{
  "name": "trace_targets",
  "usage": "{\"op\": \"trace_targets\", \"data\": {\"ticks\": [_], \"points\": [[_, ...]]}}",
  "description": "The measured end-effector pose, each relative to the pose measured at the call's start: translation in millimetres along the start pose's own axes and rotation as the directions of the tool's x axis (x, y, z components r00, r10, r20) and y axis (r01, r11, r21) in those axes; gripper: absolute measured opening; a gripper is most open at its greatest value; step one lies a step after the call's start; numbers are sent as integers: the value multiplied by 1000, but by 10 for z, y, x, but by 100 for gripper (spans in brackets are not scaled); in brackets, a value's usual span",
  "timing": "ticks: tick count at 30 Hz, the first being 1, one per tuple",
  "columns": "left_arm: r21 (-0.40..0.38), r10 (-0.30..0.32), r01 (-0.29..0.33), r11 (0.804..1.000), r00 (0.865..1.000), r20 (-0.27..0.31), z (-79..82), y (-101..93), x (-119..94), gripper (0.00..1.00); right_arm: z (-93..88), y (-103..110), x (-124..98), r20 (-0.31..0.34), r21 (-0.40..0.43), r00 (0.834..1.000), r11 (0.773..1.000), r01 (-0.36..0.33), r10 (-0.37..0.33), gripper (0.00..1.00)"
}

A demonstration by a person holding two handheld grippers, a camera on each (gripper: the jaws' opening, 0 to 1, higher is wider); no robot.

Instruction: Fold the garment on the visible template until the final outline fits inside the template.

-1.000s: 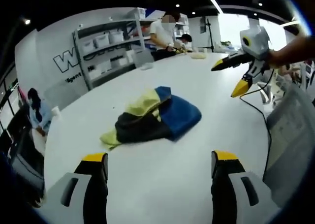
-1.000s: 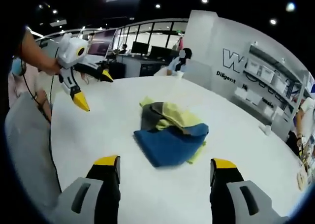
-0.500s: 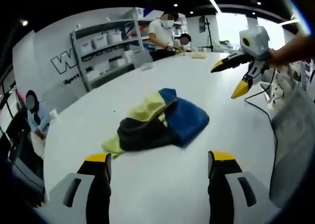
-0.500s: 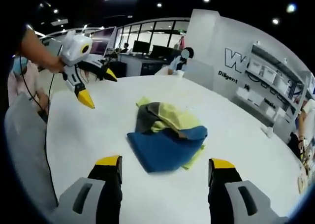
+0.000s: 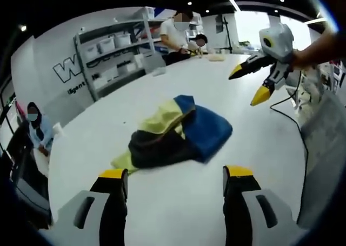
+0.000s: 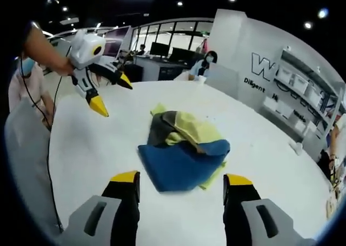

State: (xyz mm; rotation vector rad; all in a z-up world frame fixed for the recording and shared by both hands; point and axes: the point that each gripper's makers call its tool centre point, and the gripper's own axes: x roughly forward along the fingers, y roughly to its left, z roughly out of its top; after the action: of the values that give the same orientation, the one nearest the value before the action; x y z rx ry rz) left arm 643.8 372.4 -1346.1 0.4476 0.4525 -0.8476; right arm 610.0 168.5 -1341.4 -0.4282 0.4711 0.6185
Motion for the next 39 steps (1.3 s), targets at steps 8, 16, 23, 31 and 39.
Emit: {"op": "trace_targets", "data": {"ticks": [8, 16, 23, 31, 39], "points": [[11, 5, -5, 1000, 1000, -8, -5, 77, 58, 65, 19, -42, 67, -10, -21, 1000, 1000, -6, 6, 52], [40, -6, 7, 999, 1000, -19, 10, 103, 144, 62, 39, -84, 146, -22, -44, 1000, 999, -13, 12, 48], [71, -13, 14, 997, 1000, -23, 28, 134, 198, 57, 27, -128, 201, -37, -61, 999, 998, -18, 15, 45], [115, -17, 22, 993, 999, -42, 15, 184, 265, 52, -13, -154, 263, -60, -93, 998, 995, -29, 24, 41], [146, -23, 32, 989, 998, -60, -9, 214, 343, 49, -17, -203, 329, -77, -122, 997, 992, -35, 26, 39]]}}
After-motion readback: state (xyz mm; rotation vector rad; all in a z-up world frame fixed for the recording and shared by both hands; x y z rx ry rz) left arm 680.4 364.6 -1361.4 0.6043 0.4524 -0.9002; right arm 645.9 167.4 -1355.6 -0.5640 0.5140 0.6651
